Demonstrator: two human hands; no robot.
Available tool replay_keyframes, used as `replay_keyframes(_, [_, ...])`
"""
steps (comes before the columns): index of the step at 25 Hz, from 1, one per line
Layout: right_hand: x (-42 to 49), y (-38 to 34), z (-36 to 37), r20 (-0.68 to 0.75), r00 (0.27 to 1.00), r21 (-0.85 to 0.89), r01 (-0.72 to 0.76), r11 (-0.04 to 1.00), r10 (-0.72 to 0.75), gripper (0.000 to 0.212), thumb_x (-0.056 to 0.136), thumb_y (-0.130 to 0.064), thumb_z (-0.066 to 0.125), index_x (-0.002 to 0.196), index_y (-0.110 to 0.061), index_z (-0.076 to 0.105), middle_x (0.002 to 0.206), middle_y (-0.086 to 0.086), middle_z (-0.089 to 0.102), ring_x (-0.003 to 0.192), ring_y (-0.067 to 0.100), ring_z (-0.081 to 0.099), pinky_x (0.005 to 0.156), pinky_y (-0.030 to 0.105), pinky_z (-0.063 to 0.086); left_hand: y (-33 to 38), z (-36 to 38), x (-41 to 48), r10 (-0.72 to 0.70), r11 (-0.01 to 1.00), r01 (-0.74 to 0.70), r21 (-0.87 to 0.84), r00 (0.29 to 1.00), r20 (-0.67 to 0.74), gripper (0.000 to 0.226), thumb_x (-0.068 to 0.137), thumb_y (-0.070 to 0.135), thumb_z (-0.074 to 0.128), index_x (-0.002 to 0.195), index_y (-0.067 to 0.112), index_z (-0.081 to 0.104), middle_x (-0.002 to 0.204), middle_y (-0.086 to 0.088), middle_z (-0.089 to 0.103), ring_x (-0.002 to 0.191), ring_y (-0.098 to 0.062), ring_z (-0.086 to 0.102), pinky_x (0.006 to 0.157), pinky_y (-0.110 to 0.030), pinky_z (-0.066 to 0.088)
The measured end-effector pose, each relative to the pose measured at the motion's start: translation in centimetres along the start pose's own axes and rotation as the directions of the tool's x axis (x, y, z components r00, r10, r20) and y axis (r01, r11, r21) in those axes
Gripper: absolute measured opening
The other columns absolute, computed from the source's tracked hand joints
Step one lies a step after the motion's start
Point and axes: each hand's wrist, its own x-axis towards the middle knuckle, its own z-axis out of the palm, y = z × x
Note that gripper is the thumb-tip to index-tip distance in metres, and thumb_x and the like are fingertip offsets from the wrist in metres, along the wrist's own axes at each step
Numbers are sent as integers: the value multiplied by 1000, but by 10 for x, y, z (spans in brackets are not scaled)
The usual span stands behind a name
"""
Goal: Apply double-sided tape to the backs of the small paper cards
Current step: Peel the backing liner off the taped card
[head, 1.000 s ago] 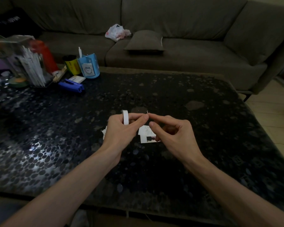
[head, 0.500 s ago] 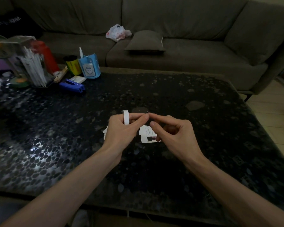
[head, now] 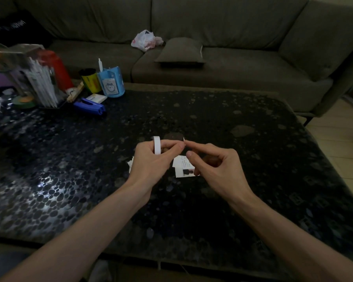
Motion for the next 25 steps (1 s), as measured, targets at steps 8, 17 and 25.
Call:
replay_keyframes(8, [1, -1, 0, -2, 1000, -8, 3, 1000, -3, 32, 97, -13, 72, 117, -39, 75, 98, -19, 74, 75, 1, 72, 67, 13, 57, -1, 1, 1, 36, 999, -36, 26, 999, -14, 11, 94, 23, 74, 99, 20, 83, 64, 14, 72, 54, 7, 62, 51, -4, 42])
replay_keyframes(17, [-1, -2, 0, -25, 1000, 6, -4, 1000, 4, 30, 97, -12, 73, 121, -28, 78, 96, -11, 76, 71, 2, 71, 66, 14, 57, -1, 0, 0, 30, 999, -29, 39, 999, -16, 9, 93, 27, 76, 96, 27, 84, 78, 10, 78, 68, 4, 69, 56, -7, 48])
replay_keyframes(25, [-1, -5, -1, -15, 1000, -3, 0, 1000, 0, 31, 97, -12, 71, 116, -37, 75, 97, -16, 75, 75, -2, 71, 66, 12, 56, 2, -1, -1, 42, 996, -43, 78, 999, 6, 9, 93, 30, 76, 98, 29, 83, 86, 3, 80, 86, -8, 75, 69, -15, 54])
